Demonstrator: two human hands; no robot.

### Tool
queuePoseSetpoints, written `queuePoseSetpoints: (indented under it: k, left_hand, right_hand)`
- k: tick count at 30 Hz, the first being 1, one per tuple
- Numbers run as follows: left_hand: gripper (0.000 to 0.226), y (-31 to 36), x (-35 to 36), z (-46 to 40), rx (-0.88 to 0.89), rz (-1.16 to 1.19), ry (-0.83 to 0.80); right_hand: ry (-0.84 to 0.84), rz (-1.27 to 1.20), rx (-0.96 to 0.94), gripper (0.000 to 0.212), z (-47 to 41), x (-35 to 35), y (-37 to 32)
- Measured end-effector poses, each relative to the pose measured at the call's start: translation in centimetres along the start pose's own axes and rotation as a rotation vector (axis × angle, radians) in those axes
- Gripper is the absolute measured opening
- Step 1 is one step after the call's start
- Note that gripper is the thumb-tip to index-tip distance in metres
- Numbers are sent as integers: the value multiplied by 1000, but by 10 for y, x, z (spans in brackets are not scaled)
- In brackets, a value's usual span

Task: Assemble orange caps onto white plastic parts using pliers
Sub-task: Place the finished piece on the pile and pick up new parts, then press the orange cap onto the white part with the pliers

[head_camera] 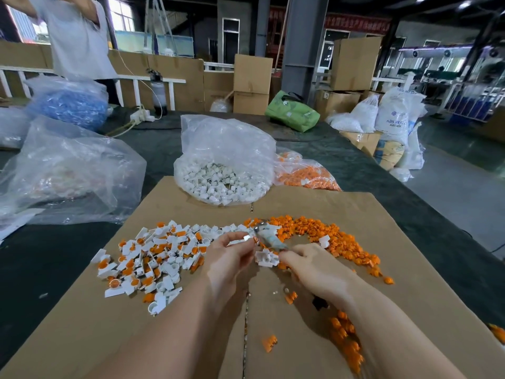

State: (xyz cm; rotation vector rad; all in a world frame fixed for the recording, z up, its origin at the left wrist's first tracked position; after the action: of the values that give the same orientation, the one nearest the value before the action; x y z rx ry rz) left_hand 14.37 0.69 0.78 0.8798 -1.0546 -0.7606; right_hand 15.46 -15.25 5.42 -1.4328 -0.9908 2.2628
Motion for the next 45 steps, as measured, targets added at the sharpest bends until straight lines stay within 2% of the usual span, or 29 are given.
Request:
queuePoseSetpoints:
  k: [8,12,21,33,39,42,45]
  left_hand:
    - [13,7,-8,-5,-9,16,104]
    - [14,8,-10,-7,-11,15,134]
    - [13,11,-7,-7,-21,36,137]
    - [17,2,0,-8,-36,45,180]
    - [14,0,-2,-8,-41,42,198]
    - [14,-4,-7,-3,-8,-61,193]
    - [17,-9,-13,1,68,-332,132]
  right_hand:
    - [-255,-418,158,21,8,7,-8]
    - [-277,-429,161,18,9,8,-10]
    - [-287,-394,129,26,9,10,-14]
    - [-94,-47,-37,32,10,10,-9]
    - [27,-160,12,38,7,16,2]
    - [210,-8,15,36,0,14,12]
    - [387,251,81,42,-8,10,26]
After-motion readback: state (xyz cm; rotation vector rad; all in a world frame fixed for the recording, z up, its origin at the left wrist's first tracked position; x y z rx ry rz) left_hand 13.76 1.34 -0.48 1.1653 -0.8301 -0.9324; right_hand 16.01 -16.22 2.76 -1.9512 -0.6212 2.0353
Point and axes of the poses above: each hand's wrist, its own z-axis away from the middle knuckle, its own x-axis out of the palm, y = z × x, the point moved 2 cm from there along -z, towards the middle knuckle, and after that the axes turned 6 degrees about -y, right-handed, at the moved point
